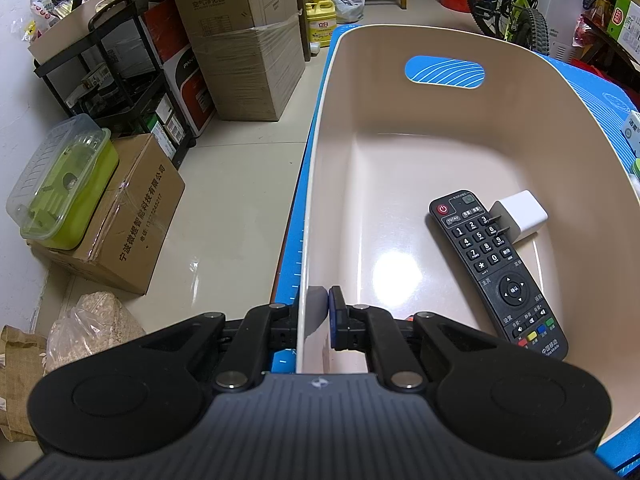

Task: Organize rigid objects
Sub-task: 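Move the right gripper to the white tape roll and grasp it, then carry the tape roll into the basket and open the right gripper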

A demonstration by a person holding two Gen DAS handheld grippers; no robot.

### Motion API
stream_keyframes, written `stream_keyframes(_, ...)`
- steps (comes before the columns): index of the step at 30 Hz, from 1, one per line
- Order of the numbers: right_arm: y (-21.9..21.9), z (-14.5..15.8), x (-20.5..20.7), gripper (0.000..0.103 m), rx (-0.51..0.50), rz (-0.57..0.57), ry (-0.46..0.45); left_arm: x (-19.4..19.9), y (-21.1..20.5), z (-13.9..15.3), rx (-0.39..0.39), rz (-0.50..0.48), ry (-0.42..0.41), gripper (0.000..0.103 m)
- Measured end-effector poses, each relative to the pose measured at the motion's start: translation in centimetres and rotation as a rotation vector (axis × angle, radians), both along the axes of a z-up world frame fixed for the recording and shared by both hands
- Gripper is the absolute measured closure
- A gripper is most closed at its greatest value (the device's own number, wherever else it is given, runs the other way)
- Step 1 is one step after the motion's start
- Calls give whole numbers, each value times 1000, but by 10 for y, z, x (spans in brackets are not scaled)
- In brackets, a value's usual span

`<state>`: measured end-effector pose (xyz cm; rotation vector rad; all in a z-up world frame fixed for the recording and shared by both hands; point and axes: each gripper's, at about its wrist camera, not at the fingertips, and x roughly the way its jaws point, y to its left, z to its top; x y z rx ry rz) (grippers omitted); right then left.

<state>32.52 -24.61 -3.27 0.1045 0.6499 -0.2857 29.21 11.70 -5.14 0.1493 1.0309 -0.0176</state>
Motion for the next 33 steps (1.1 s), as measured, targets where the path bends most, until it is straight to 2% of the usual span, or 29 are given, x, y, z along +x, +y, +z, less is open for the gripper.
stream_keyframes(2, 5, 10, -4, 74, -2, 3, -30, 0, 0, 0, 0, 0, 0, 92)
stream_keyframes(5, 12, 26, -10, 74, 48, 42, -85, 0, 0, 0, 0, 0, 0, 92)
stream_keyframes(9, 36, 48, -21, 74, 113, 168, -181, 0, 0, 0, 0, 0, 0, 92)
stream_keyframes(12, 61, 55, -25, 74, 164, 286, -198, 0, 0, 0, 0, 0, 0, 92)
stream_keyframes(17, 109, 48, -27, 74, 204, 460, -143, 0, 0, 0, 0, -1, 0, 92)
stream_keyframes(21, 141, 38, -26, 74, 213, 548, -78, 0, 0, 0, 3, -2, -1, 92)
stream_keyframes(33, 205, -11, 0, 74, 144, 644, 214, 0, 2, 0, 0, -10, -3, 92)
